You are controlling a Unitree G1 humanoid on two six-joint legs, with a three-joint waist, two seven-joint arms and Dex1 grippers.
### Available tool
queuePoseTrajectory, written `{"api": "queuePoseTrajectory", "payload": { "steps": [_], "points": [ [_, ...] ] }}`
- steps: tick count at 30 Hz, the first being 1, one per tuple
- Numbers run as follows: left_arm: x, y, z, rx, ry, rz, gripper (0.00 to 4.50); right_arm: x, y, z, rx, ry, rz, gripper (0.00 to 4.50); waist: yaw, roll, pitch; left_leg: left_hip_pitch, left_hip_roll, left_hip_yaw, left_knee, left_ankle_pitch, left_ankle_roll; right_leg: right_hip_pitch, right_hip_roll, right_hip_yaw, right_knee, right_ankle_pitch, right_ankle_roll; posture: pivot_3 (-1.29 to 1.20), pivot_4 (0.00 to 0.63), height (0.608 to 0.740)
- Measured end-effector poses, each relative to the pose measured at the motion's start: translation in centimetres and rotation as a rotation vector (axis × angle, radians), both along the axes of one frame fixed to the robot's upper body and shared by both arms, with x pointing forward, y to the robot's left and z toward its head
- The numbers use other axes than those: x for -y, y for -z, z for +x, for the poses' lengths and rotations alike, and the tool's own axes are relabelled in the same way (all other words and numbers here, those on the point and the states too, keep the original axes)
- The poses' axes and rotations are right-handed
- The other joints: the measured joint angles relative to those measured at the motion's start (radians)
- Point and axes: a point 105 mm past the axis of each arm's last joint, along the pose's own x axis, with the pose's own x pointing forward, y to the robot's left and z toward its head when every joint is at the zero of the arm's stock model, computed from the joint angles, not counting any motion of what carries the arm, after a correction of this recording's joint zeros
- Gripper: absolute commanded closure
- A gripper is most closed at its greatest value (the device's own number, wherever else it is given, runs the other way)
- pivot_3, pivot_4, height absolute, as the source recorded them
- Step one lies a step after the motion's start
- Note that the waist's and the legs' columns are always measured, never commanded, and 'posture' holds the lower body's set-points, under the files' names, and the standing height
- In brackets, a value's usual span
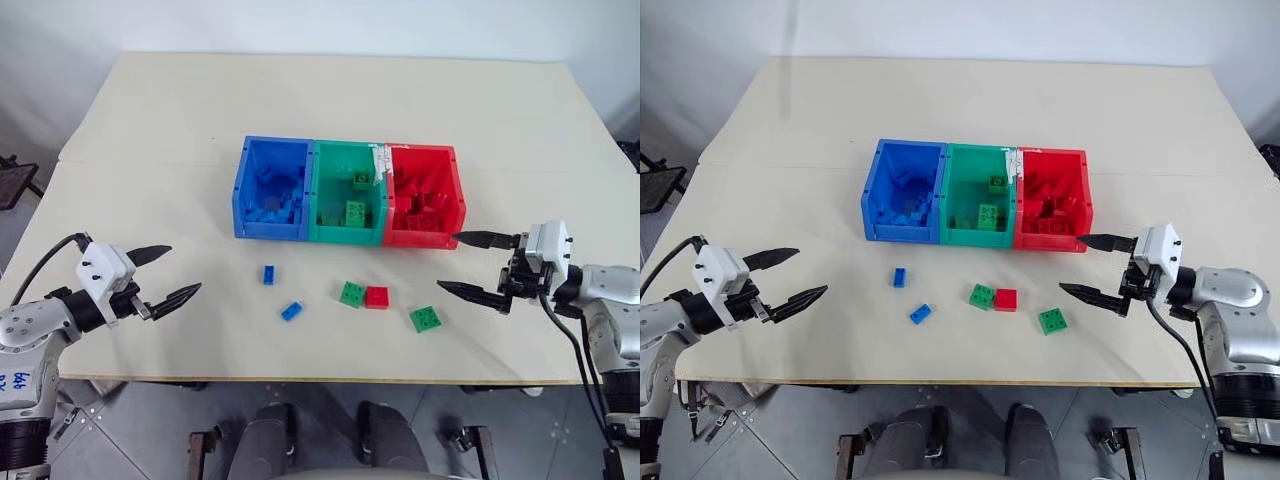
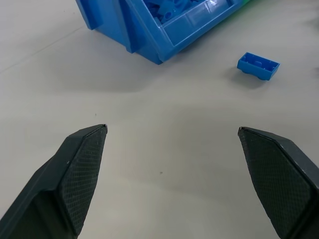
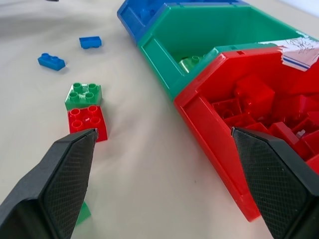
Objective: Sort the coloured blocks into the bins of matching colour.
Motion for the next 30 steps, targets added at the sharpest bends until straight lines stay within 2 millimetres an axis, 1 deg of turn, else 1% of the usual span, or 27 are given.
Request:
{"api": "queuePoseTrajectory", "payload": {
  "steps": [4, 6, 8, 10, 12, 14, 16, 18, 21, 23, 26, 28, 30],
  "points": [
    [0.1, -0.1, 0.1, 0.011, 0.002, 0.007, 0.02, 0.2, 0.1, 0.0, 0.0, 0.016, 0.002, 0.0, 0.0, 0.0, 0.0, 0.0, 0.0, 0.0, 0.001, 0.0, 0.0, 0.0, 0.0, 0.0, 0.001, 0.0, 0.0, 0.0, 0.15, 0.74],
    [1.0, -0.3, 0.2, 0.02, 0.033, 0.004, 0.02, 0.7, 0.3, -0.3, -0.005, 0.046, 0.015, 0.0, 0.005, 0.0, 0.0, 0.0, 0.0, 0.0, 0.001, 0.0, 0.0, 0.0, 0.0, -0.001, 0.001, 0.0, 0.0, 0.0, 0.15, 0.74],
    [2.9, -0.3, 0.3, 0.016, 0.091, -0.02, 0.02, 1.5, 0.2, -0.7, 0.003, 0.084, 0.03, 0.0, 0.012, 0.0, 0.0, 0.0, -0.001, 0.0, 0.002, 0.0, 0.001, 0.001, -0.001, -0.001, 0.001, 0.0, 0.0, 0.0, 0.15, 0.74],
    [5.8, -0.7, 0.6, 0.017, 0.177, -0.06, 0.02, 2.5, 0.3, -1.5, 0.009, 0.119, 0.027, 0.0, 0.024, 0.0, 0.0, 0.0, -0.001, 0.0, 0.003, 0.0, 0.001, 0.001, -0.001, -0.001, 0.001, 0.0, 0.001, 0.0, 0.15, 0.74],
    [8.7, -0.8, 0.3, 0.014, 0.283, -0.062, 0.02, 3.7, 0.9, -2.7, -0.019, 0.146, 0.013, 0.0, 0.029, 0.0, 0.0, 0.0, -0.001, 0.0, 0.004, -0.001, 0.001, 0.002, 0.0, -0.001, 0.001, 0.0, 0.001, 0.0, 0.15, 0.74],
    [10.4, -0.6, 0.0, 0.004, 0.359, -0.035, 0.02, 4.9, 1.7, -3.9, -0.065, 0.171, -0.018, 0.0, 0.029, 0.0, 0.0, 0.0, -0.001, 0.001, 0.004, -0.001, 0.001, 0.002, 0.0, -0.001, 0.001, 0.0, 0.001, 0.0, 0.15, 0.74],
    [12.3, -0.2, -0.3, -0.009, 0.443, 0.006, 0.02, 6.1, 2.0, -4.8, -0.075, 0.191, -0.046, 0.0, 0.027, 0.0, 0.0, 0.0, -0.001, 0.003, 0.005, 0.0, 0.001, 0.002, 0.001, -0.001, 0.001, 0.0, 0.0, 0.0, 0.15, 0.74],
    [13.6, 0.1, -0.5, -0.011, 0.508, 0.04, 0.02, 7.3, 2.5, -5.3, -0.08, 0.209, -0.091, 0.0, 0.021, 0.0, 0.0, 0.001, -0.002, 0.005, 0.005, 0.0, 0.002, 0.002, 0.001, 0.0, 0.001, 0.0, 0.0, 0.0, 0.15, 0.74],
    [15.4, 0.5, -0.7, -0.004, 0.576, 0.043, 0.02, 8.5, 3.4, -5.8, -0.103, 0.203, -0.147, 0.0, 0.017, 0.0, 0.0, 0.001, 0.0, 0.005, 0.007, 0.001, 0.003, 0.002, 0.0, 0.001, -0.001, 0.0, 0.0, 0.0, 0.15, 0.74],
    [16.1, 0.7, -0.9, -0.018, 0.6, 0.025, 0.02, 8.3, 3.7, -5.7, -0.11, 0.165, -0.16, 0.0, 0.01, 0.0, 0.0, 0.001, 0.001, 0.005, 0.007, 0.001, 0.003, 0.002, 0.001, 0.001, -0.001, 0.001, -0.001, 0.0, 0.15, 0.74],
    [16.0, 0.5, -0.8, -0.046, 0.589, -0.004, 0.02, 7.6, 3.7, -5.2, -0.114, 0.113, -0.159, 0.0, 0.001, 0.0, 0.0, 0.002, 0.002, 0.004, 0.008, 0.002, 0.002, 0.002, 0.001, 0.001, 0.001, 0.001, -0.002, 0.0, 0.15, 0.74],
    [15.3, 0.3, -0.9, -0.056, 0.567, -0.026, 0.02, 6.5, 3.6, -4.4, -0.131, 0.052, -0.157, 0.0, -0.004, 0.0, 0.0, 0.003, 0.003, 0.005, 0.008, 0.002, 0.002, 0.002, 0.002, 0.001, 0.002, 0.002, -0.003, 0.0, 0.15, 0.74],
    [13.8, 0.4, -1.2, -0.068, 0.527, -0.025, 0.02, 4.7, 3.8, -3.7, -0.173, -0.036, -0.168, 0.0, -0.011, 0.0, 0.0, 0.003, 0.005, 0.004, 0.008, 0.002, 0.001, 0.002, 0.002, 0.0, 0.002, 0.002, -0.004, 0.0, 0.15, 0.74]
  ]
}}
